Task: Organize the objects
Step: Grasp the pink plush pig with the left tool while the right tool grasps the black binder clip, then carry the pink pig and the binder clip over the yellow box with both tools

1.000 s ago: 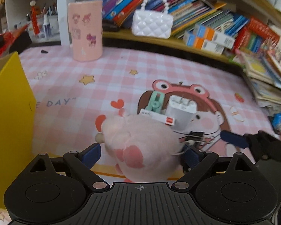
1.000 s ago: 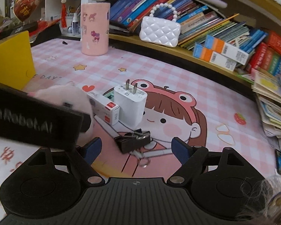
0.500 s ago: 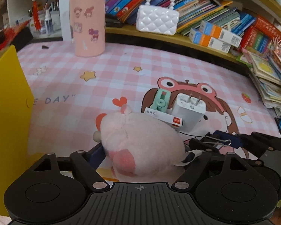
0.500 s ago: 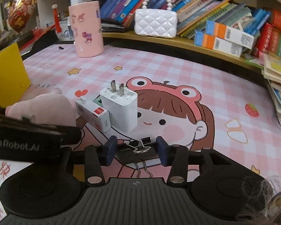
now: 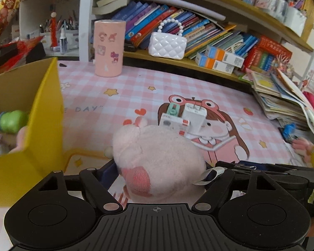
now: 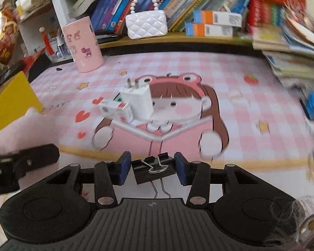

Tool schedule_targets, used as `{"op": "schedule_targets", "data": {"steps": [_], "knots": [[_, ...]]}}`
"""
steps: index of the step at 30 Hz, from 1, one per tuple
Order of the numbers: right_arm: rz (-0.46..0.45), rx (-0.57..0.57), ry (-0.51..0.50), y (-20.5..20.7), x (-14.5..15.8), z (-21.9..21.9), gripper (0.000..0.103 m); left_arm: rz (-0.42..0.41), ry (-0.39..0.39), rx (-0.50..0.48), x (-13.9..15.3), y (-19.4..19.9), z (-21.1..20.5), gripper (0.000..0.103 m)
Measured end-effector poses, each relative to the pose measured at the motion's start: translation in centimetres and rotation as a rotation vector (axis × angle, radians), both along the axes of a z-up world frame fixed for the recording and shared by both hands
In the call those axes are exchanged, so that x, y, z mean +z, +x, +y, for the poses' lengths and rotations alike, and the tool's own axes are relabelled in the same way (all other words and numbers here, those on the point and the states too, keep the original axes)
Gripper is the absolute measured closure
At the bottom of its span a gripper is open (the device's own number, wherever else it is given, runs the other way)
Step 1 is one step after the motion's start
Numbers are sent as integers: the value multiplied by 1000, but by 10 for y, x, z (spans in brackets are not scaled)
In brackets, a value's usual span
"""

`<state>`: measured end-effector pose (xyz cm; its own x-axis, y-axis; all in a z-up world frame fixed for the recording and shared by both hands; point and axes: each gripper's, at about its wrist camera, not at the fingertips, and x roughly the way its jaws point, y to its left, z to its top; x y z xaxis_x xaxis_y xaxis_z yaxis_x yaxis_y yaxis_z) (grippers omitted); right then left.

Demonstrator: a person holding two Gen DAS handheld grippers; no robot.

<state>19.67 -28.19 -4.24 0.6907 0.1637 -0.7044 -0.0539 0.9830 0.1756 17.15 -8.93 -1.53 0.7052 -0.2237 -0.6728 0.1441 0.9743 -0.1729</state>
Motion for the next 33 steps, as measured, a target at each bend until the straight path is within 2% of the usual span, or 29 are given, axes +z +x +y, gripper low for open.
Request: {"op": "schedule_targets", "data": {"steps": [6,12,16,23,33], "knots": [[-23,21,-29,-51,13,15,61,-37,32,-32,8,-40,21,23],[-22,27,-81,-91,17,31,61,-34,-1,-38,10,-73,44,23],[-12,25,-82,-117,16,49,61,-12,-25,-33,5,-94,57,23],[11,84,-104,-151,17,91,61,3,-27,-25,2,-127,92,23],[20,168,-114,-189,17,146,61,21,-53,39,-4,-172,148,23]]}}
